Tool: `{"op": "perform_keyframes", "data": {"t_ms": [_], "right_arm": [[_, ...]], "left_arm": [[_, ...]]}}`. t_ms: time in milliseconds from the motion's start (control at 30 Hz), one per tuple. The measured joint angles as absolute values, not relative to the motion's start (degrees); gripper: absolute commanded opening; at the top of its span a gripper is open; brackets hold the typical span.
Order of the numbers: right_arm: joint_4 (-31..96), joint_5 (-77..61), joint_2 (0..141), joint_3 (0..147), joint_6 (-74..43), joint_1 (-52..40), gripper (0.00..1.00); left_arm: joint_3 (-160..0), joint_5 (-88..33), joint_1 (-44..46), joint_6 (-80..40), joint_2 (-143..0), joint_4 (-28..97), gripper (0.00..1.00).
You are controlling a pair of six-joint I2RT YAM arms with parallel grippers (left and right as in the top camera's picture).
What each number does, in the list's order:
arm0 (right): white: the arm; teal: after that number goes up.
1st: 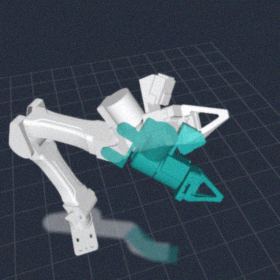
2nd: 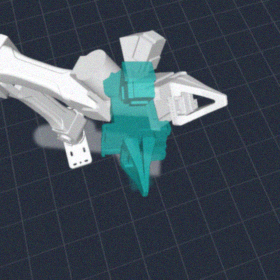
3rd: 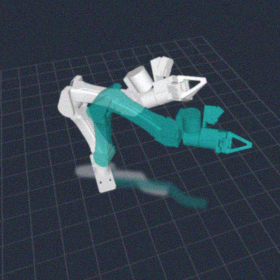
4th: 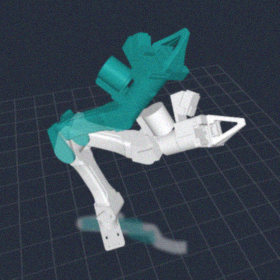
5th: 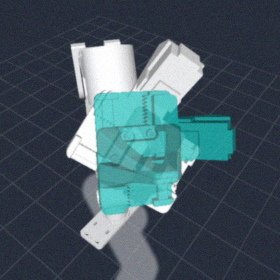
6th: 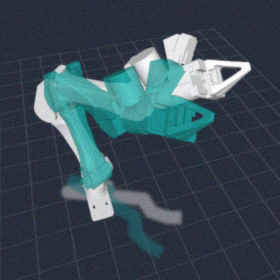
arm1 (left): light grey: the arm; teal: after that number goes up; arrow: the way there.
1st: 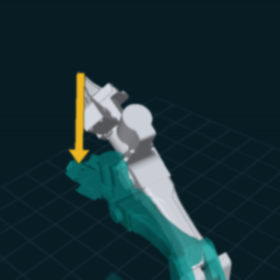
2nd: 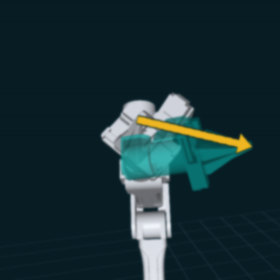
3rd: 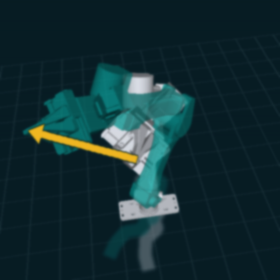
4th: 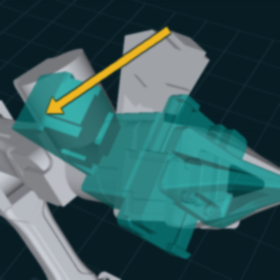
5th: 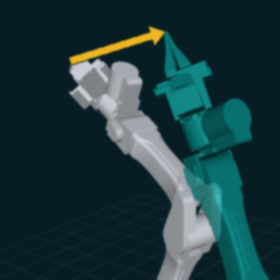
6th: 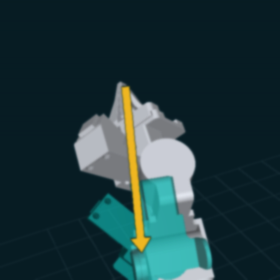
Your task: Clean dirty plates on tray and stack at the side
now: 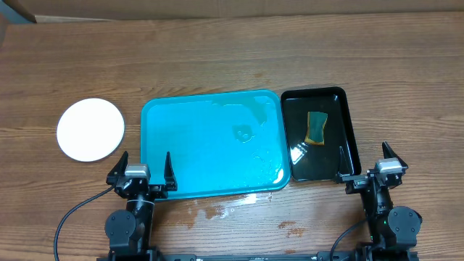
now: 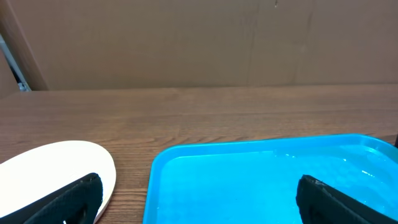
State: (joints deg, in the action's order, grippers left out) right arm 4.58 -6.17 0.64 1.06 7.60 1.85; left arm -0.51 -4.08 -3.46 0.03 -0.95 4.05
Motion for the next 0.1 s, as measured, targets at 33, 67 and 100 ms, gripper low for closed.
{"op": "perform_keyframes", "data": {"t_ms": [33, 67, 100], "right_arm": [[4.6, -6.2, 0.6, 1.1, 7.6, 1.8, 1.0], [4.6, -6.2, 0.6, 1.1, 7.6, 1.8, 1.0], [4.6, -6.2, 0.6, 1.1, 7.6, 1.8, 1.0]], "left_arm": [[-0.5, -4.1, -3.5, 0.0, -1.0, 4.1, 1.0], [-0.5, -4.1, -3.5, 0.0, -1.0, 4.1, 1.0], [-0.5, -4.1, -3.5, 0.0, -1.0, 4.1, 1.0]]}}
